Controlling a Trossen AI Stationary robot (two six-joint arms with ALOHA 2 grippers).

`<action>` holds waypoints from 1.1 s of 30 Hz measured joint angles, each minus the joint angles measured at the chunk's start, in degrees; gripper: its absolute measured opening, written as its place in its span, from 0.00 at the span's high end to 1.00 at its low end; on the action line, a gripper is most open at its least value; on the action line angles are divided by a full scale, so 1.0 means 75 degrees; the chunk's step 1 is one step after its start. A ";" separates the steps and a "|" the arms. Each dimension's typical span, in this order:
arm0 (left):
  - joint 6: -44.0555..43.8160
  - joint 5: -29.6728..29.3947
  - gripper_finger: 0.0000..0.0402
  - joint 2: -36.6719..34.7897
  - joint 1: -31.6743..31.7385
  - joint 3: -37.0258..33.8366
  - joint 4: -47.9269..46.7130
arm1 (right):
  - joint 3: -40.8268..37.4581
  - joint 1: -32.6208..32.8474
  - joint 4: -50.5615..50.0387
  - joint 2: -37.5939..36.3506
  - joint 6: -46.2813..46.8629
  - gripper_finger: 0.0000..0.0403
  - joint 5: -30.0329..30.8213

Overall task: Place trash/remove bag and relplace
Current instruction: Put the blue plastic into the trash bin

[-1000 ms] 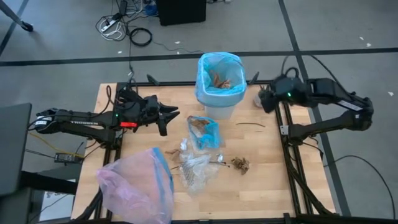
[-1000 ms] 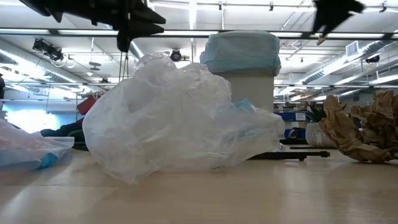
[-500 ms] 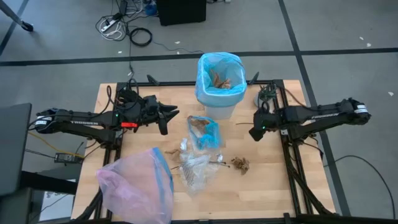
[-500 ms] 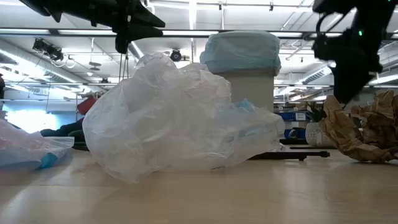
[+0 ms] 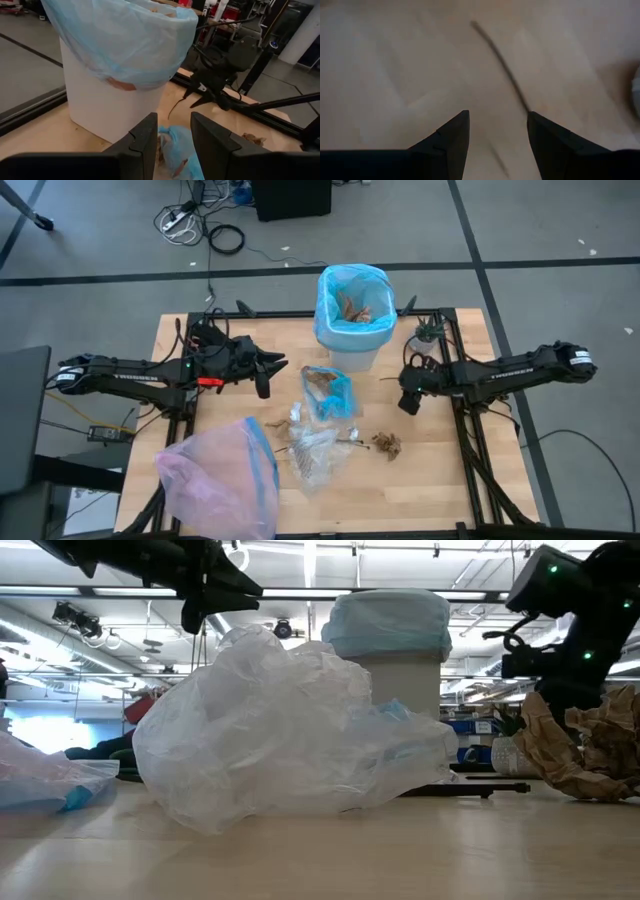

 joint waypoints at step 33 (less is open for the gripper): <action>-0.1355 0.2162 0.54 0.3186 -0.0003 -0.0032 0.0526 | -0.0122 -0.0339 0.4956 0.0001 0.2019 0.57 -0.1510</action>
